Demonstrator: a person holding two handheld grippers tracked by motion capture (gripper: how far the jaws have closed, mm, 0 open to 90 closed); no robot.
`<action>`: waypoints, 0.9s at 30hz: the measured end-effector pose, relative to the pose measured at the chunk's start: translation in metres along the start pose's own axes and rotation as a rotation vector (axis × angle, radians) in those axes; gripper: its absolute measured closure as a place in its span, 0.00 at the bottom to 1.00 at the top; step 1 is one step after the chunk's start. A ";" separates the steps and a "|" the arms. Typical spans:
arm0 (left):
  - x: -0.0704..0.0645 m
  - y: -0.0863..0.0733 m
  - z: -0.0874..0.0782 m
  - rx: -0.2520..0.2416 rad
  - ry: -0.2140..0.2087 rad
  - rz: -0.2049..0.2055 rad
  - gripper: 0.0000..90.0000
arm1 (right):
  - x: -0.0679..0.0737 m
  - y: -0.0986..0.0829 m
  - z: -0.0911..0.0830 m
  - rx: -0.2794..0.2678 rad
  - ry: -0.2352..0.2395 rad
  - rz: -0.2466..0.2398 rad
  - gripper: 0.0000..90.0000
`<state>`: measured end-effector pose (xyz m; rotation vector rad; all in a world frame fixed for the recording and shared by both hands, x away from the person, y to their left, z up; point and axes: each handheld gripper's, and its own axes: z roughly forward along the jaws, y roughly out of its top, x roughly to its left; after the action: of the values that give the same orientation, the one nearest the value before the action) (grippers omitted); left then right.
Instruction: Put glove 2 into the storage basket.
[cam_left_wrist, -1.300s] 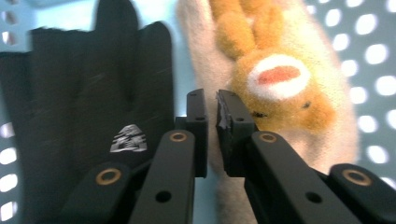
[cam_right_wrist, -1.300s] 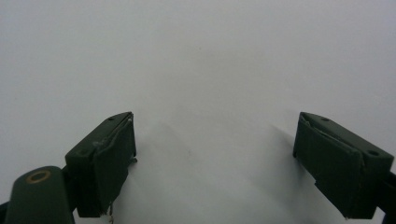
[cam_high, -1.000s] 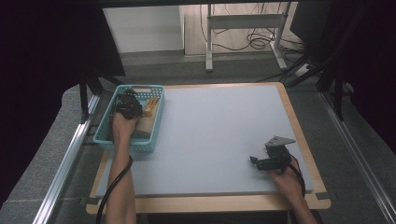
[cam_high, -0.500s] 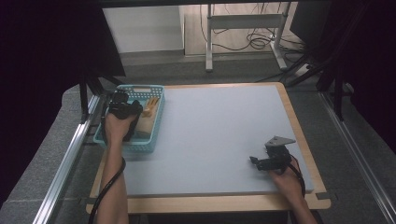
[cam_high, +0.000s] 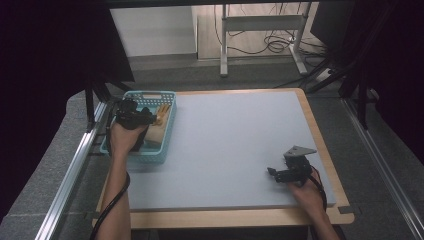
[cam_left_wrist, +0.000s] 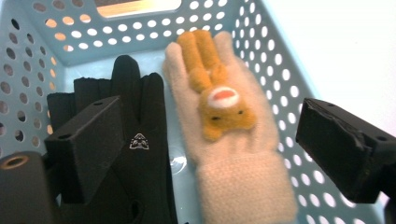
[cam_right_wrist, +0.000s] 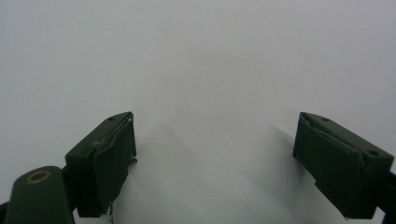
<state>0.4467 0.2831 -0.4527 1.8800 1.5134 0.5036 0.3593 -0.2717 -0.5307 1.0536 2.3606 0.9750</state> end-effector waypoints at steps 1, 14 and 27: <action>-0.001 0.000 -0.001 -0.002 -0.004 -0.002 0.08 | 0.000 0.000 0.000 0.000 0.000 0.000 0.14; -0.016 -0.004 -0.015 -0.015 -0.068 0.046 0.03 | 0.000 0.000 0.000 0.000 -0.001 -0.001 0.14; -0.039 -0.010 -0.025 -0.034 -0.098 0.130 0.02 | 0.000 0.000 0.000 0.000 -0.001 -0.002 0.14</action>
<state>0.4129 0.2532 -0.4377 1.9566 1.3173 0.4850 0.3593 -0.2717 -0.5307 1.0511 2.3602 0.9740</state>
